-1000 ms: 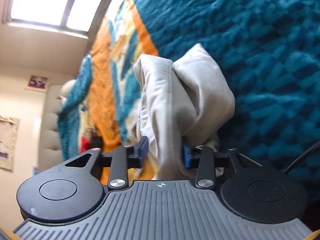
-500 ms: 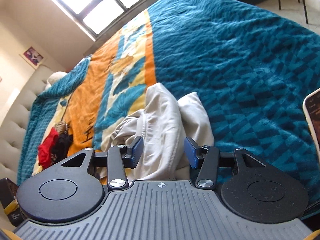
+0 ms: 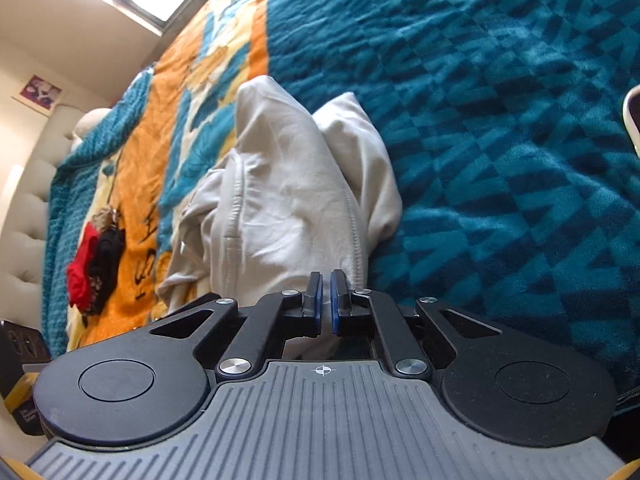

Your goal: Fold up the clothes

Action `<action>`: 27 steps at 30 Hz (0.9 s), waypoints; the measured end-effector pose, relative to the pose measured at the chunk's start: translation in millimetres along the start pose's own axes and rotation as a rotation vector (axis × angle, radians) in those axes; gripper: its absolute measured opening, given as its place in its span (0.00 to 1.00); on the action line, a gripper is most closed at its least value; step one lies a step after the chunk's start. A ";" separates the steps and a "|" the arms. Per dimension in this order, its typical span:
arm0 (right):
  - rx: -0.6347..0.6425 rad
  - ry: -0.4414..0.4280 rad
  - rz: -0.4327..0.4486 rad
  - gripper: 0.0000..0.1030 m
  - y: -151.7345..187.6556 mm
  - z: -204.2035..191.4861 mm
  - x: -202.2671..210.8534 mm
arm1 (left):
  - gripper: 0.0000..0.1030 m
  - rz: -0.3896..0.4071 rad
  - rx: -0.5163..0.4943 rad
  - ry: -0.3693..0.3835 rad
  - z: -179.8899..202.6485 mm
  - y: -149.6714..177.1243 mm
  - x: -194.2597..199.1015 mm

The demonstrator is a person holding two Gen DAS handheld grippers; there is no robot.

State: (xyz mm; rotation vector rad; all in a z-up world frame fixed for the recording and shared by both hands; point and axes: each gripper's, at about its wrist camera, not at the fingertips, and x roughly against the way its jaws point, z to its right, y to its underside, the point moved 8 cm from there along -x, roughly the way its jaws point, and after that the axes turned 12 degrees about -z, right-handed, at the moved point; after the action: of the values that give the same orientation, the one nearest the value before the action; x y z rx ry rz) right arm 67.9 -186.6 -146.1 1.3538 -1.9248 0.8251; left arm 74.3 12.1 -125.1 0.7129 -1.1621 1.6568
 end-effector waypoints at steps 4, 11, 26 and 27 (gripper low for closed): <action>-0.019 -0.061 0.000 0.10 3.7 8.0 2.2 | 0.66 0.000 -0.015 0.005 6.5 0.8 -6.9; -0.032 -0.104 -0.007 0.10 4.5 11.8 3.8 | 0.62 0.019 -0.073 -0.076 14.2 -10.2 -13.4; -0.007 -0.099 -0.008 0.12 11.0 10.7 3.6 | 0.60 -0.036 -0.109 -0.030 34.5 -25.4 -14.1; -0.004 -0.097 -0.008 0.12 11.4 10.7 3.8 | 0.57 -0.056 -0.104 -0.026 31.9 -22.8 -20.7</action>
State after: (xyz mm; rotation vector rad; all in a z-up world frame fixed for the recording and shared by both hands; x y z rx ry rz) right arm 54.4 -194.0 -151.0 1.4223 -1.9923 0.7636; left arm 101.2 -23.0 -122.3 0.6962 -1.2266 1.5329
